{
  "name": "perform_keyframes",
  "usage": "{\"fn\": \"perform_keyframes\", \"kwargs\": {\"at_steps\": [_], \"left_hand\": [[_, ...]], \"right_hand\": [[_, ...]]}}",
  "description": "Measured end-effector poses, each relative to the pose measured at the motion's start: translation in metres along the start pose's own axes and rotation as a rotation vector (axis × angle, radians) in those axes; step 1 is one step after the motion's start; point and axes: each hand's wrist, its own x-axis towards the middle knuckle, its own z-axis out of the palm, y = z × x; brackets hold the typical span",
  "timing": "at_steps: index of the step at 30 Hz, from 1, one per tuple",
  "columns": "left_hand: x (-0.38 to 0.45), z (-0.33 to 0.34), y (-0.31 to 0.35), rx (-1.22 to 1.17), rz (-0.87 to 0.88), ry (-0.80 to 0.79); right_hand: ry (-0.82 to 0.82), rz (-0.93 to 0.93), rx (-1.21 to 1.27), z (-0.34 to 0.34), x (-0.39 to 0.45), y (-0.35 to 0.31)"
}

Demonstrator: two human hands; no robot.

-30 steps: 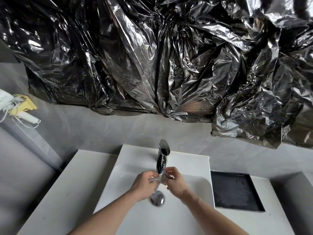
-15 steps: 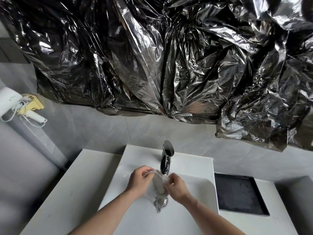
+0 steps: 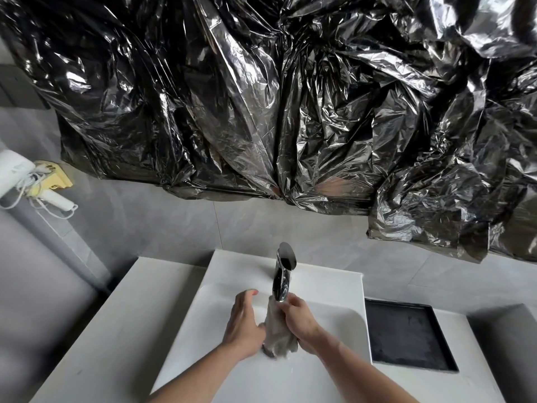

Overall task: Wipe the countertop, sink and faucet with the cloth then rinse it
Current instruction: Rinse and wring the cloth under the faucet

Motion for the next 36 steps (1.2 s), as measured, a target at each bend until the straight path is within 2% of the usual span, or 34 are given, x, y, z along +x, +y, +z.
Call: {"fn": "perform_keyframes", "kwargs": {"at_steps": [3, 5, 8, 12, 17, 20, 23, 27, 31, 36], "left_hand": [[-0.001, 0.008, 0.001, -0.168, -0.027, -0.169], [-0.001, 0.01, 0.006, -0.241, -0.01, -0.235], [0.004, 0.007, 0.013, -0.279, -0.004, -0.182], [0.013, -0.003, 0.022, -0.264, -0.031, -0.09], [0.019, -0.003, 0.03, -0.338, -0.042, -0.098], [0.02, -0.007, 0.04, -0.266, 0.021, -0.055], [0.021, -0.021, 0.044, -0.144, 0.043, -0.025], [0.022, -0.034, 0.034, -0.111, 0.043, -0.053], [0.02, -0.044, 0.027, -0.1, 0.068, 0.053], [0.019, -0.064, 0.062, -0.055, 0.249, 0.175]], "right_hand": [[-0.056, 0.045, 0.124, -0.003, -0.005, -0.001], [-0.166, 0.069, 0.179, -0.007, -0.007, -0.002], [-0.201, 0.073, 0.173, -0.015, -0.018, -0.009], [-0.124, -0.024, 0.069, -0.031, -0.019, -0.001], [-0.12, -0.083, -0.103, -0.034, -0.031, -0.003], [-0.173, -0.076, -0.221, -0.029, -0.029, -0.001], [-0.104, -0.095, -0.298, -0.022, -0.021, 0.003], [0.029, -0.049, -0.242, -0.017, -0.013, 0.003], [0.104, -0.001, -0.14, -0.012, -0.006, 0.004], [0.113, -0.006, -0.114, -0.002, -0.001, 0.006]]}}
